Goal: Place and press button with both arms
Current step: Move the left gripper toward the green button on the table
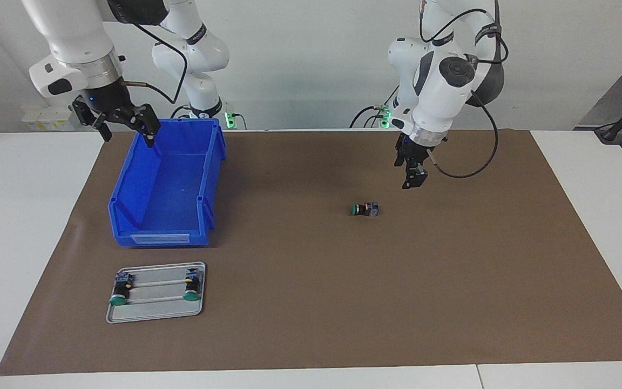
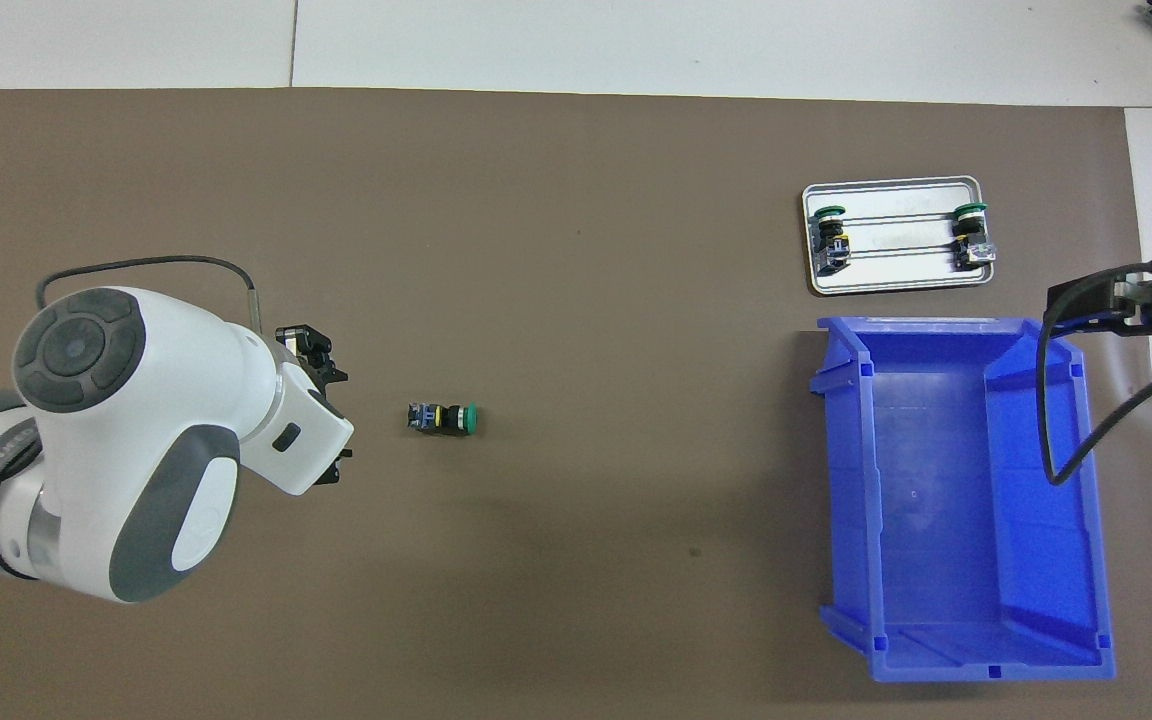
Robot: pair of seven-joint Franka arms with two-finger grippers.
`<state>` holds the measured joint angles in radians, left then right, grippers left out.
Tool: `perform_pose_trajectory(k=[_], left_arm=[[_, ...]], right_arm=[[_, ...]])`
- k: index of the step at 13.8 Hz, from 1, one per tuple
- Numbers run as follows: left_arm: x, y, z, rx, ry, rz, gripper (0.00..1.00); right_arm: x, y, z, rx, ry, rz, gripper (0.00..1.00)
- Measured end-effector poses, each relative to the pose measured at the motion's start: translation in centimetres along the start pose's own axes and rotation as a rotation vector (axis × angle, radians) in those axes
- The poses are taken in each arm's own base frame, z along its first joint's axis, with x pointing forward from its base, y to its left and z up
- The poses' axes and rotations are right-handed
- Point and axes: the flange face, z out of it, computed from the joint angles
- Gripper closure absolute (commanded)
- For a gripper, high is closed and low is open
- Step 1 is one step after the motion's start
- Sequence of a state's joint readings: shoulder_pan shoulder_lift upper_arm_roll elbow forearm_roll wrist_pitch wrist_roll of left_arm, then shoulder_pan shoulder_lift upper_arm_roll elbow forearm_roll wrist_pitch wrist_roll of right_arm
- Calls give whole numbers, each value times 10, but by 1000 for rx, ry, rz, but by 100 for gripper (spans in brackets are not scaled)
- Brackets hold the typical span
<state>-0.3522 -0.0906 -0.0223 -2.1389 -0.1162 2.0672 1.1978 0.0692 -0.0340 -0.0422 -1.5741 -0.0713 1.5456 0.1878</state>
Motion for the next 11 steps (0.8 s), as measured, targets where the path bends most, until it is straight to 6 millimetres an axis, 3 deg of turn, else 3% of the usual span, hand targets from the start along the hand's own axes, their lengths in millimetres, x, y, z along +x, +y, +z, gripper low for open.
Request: perform_pose_trajectory(k=[6, 11], left_arm=[[20, 2, 37, 80, 64, -22, 20], [25, 3, 54, 90, 66, -23, 20]], right_arm=[[0, 0, 0, 0, 0, 0, 0], [0, 0, 0, 0, 0, 0, 0]])
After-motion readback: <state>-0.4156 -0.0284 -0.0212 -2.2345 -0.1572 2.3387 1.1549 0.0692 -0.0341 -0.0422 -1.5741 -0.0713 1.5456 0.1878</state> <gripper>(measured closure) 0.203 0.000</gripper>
